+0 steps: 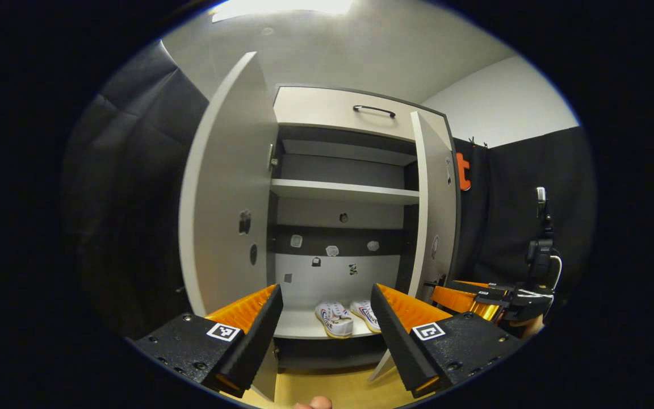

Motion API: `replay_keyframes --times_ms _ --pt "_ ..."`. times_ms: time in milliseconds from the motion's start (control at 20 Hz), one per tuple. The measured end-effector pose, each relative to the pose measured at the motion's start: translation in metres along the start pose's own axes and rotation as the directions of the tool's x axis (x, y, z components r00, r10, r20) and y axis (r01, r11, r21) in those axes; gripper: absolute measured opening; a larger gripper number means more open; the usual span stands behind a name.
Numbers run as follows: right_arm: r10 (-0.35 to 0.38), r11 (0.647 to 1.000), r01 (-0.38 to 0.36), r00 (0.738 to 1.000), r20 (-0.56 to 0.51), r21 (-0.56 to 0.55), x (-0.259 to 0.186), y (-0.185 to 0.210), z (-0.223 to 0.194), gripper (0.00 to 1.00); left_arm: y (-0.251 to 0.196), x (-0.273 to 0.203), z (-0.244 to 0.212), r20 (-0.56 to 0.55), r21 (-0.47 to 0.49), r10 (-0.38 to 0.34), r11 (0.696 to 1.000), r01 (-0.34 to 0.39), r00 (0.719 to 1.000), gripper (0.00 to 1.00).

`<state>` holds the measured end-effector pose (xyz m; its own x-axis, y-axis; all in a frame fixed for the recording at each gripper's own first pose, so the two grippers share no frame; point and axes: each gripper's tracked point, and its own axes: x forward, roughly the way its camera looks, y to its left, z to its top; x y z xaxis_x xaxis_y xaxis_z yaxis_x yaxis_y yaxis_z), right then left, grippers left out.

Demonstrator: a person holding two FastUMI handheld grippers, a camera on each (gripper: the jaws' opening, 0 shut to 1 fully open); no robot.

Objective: Grab one shoe with the right hand and put it into the shoe cabinet, grab the other shoe with the left hand and put it into the shoe cabinet; then close the right door with the right hand and the left door with the left hand.

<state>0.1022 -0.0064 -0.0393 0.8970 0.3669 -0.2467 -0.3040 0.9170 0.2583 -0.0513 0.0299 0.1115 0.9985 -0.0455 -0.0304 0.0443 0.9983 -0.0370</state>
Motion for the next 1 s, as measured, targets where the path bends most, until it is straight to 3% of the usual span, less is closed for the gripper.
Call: replay_keyframes --times_ms 250,300,550,600,800,850,900,1000 --pt "-0.009 1.0 0.009 1.0 0.011 -0.01 0.007 0.006 0.001 0.8 0.048 -0.033 0.014 0.029 -0.013 0.121 0.993 -0.12 0.992 0.92" --pt "-0.014 1.0 0.015 1.0 0.012 -0.013 0.008 0.006 0.001 0.84 0.061 -0.04 0.017 0.037 -0.011 0.152 0.988 -0.152 0.988 0.92" --pt "-0.037 0.999 0.037 0.999 0.029 -0.008 0.006 0.007 0.004 0.75 0.124 -0.059 0.012 0.026 -0.004 0.284 0.959 -0.284 0.959 0.96" --pt "-0.042 0.999 0.043 0.999 0.032 -0.008 0.005 0.009 0.005 0.75 0.131 -0.058 0.008 0.019 -0.005 0.294 0.956 -0.294 0.956 0.92" --pt "-0.064 0.998 0.065 0.997 0.046 -0.01 -0.002 0.014 0.007 0.8 0.159 -0.043 -0.011 -0.017 0.012 0.307 0.952 -0.307 0.952 0.93" --pt "-0.073 0.997 0.073 0.996 0.048 -0.011 -0.003 0.013 0.007 0.75 0.162 -0.038 -0.016 -0.027 0.015 0.301 0.954 -0.301 0.953 0.94" --pt "-0.082 0.996 0.083 0.995 0.052 -0.012 -0.006 0.013 0.008 0.8 0.163 -0.033 -0.021 -0.039 0.012 0.289 0.957 -0.289 0.956 0.96" --pt "-0.099 0.995 0.1 0.993 0.057 -0.012 -0.007 0.011 0.009 0.75 0.162 -0.03 -0.026 -0.053 -0.001 0.257 0.966 -0.257 0.965 0.96"
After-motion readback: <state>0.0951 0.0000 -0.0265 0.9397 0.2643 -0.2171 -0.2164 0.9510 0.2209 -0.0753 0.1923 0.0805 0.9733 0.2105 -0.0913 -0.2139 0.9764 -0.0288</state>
